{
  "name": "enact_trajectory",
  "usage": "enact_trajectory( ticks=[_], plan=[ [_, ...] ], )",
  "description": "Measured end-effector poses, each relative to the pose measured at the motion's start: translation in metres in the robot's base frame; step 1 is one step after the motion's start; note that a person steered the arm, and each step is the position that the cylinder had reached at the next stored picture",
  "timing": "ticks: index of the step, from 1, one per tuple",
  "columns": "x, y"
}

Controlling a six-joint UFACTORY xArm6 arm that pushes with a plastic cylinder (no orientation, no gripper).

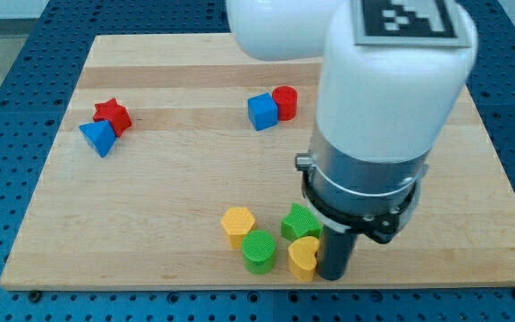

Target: Adjust the green star yellow heart at the bottom center

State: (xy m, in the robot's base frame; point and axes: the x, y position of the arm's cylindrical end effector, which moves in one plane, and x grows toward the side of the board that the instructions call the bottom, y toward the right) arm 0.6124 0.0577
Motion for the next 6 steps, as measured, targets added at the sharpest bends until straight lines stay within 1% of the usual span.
enact_trajectory(
  ticks=[2, 3, 4, 5, 6],
  plan=[
    [0.0, -0.012],
    [0.003, -0.007],
    [0.006, 0.011],
    [-0.016, 0.02],
    [-0.026, 0.014]
  ],
)
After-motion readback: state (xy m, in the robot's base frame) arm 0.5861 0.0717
